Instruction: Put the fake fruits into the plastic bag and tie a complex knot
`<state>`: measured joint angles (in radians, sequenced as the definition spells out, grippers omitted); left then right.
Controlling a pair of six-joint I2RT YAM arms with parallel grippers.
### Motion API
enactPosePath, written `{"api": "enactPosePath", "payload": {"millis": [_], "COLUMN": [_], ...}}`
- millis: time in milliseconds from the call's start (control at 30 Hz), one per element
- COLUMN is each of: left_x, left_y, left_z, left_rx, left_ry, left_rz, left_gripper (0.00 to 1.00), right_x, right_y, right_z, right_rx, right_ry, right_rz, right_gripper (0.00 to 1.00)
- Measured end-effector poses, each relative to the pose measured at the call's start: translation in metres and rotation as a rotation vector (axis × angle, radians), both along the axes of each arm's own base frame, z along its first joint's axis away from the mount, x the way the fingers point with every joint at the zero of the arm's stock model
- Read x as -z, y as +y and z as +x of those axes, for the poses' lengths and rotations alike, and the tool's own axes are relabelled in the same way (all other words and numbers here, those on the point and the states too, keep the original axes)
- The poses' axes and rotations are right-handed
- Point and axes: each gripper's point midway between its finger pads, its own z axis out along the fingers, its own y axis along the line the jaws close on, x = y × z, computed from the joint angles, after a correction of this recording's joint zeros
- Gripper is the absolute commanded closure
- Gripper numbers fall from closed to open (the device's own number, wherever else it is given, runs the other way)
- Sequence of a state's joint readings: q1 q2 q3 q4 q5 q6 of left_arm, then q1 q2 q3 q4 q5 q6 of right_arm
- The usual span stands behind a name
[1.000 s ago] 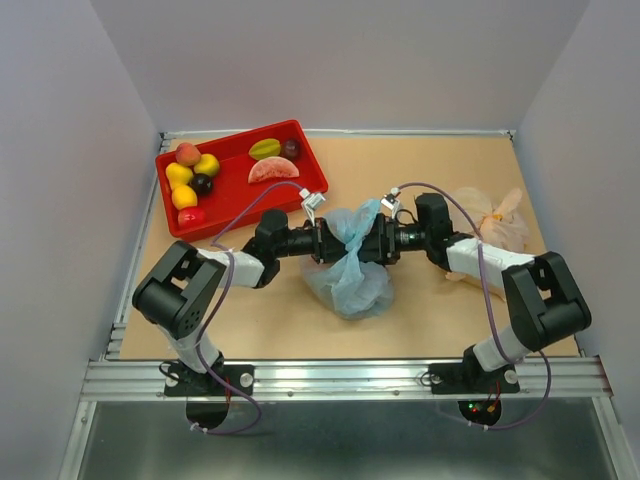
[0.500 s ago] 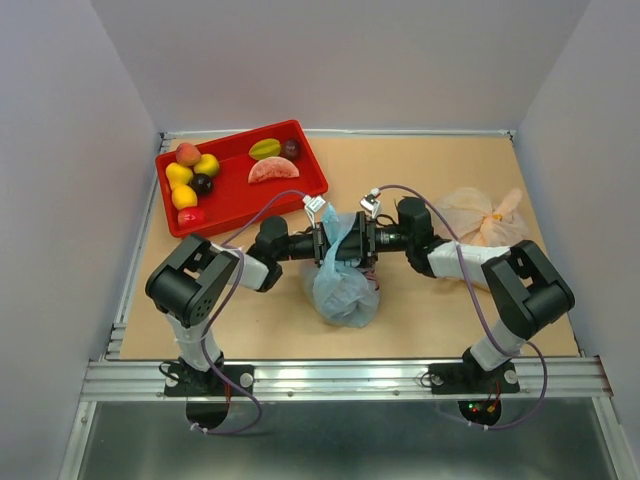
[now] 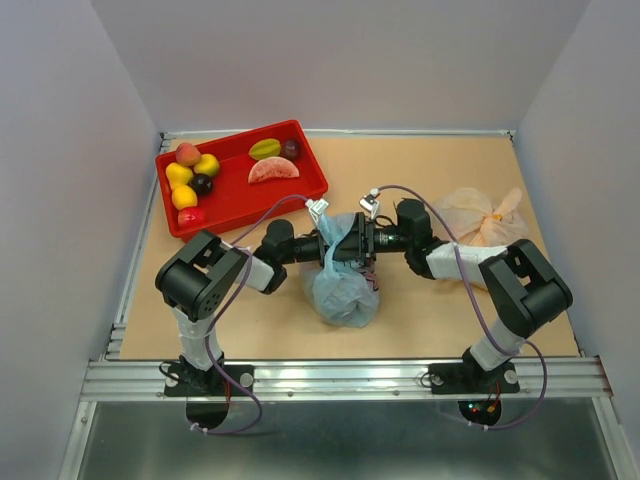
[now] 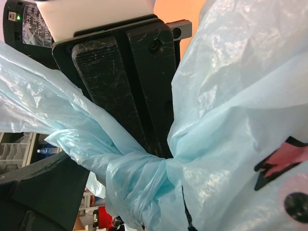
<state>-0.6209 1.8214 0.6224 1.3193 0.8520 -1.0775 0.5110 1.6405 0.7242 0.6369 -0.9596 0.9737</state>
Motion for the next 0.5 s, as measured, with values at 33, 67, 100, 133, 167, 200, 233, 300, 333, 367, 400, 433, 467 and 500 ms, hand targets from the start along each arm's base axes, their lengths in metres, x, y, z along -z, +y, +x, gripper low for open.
{"api": "enactPosePath", "payload": {"millis": [33, 67, 100, 133, 167, 200, 233, 300, 333, 367, 400, 433, 467, 500], "left_x": [0.000, 0.000, 0.000, 0.000, 0.001, 0.001, 0.001, 0.001, 0.001, 0.000, -0.001, -0.002, -0.004, -0.006], "left_y": [0.000, 0.000, -0.001, -0.001, -0.003, -0.003, -0.004, -0.004, -0.004, -0.003, -0.003, -0.002, -0.002, -0.003], "left_z": [0.000, 0.000, 0.000, 0.002, 0.004, 0.006, 0.008, 0.014, 0.016, 0.018, 0.021, 0.023, 0.025, 0.027], "left_rx": [0.000, 0.000, 0.000, 0.000, -0.003, -0.009, -0.016, -0.037, -0.045, -0.054, -0.061, -0.066, -0.070, -0.073], "left_ry": [0.007, 0.016, 0.025, 0.030, 0.032, 0.032, 0.032, 0.036, 0.040, 0.047, 0.055, 0.062, 0.072, 0.083], "left_rz": [0.000, -0.001, -0.002, -0.003, -0.004, -0.004, -0.004, -0.005, -0.007, -0.009, -0.013, -0.016, -0.021, -0.026], "left_gripper": [1.00, 1.00, 1.00, 1.00, 1.00, 1.00, 1.00, 1.00, 1.00, 1.00, 1.00, 1.00, 1.00, 1.00], "right_x": [0.000, -0.001, -0.001, -0.001, -0.002, -0.002, -0.003, -0.004, -0.004, -0.005, -0.005, -0.005, -0.004, -0.003], "right_y": [0.001, 0.001, 0.001, 0.002, 0.002, 0.002, 0.002, 0.002, 0.003, 0.003, 0.003, 0.003, 0.002, 0.001], "right_z": [-0.001, -0.001, 0.000, 0.001, 0.001, 0.002, 0.003, 0.004, 0.004, 0.005, 0.004, 0.003, 0.001, -0.003], "right_rx": [0.001, 0.005, 0.009, 0.011, 0.015, 0.017, 0.019, 0.022, 0.024, 0.028, 0.030, 0.030, 0.030, 0.026], "right_ry": [0.000, -0.003, -0.007, -0.007, -0.009, -0.016, -0.019, -0.029, -0.034, -0.038, -0.045, -0.050, -0.047, -0.047], "right_rz": [0.002, 0.006, 0.008, 0.008, 0.009, 0.011, 0.012, 0.015, 0.017, 0.018, 0.022, 0.024, 0.025, 0.025], "right_gripper": [0.00, 0.00, 0.00, 0.00, 0.00, 0.00, 0.00, 0.00, 0.00, 0.00, 0.00, 0.00, 0.00, 0.00]}}
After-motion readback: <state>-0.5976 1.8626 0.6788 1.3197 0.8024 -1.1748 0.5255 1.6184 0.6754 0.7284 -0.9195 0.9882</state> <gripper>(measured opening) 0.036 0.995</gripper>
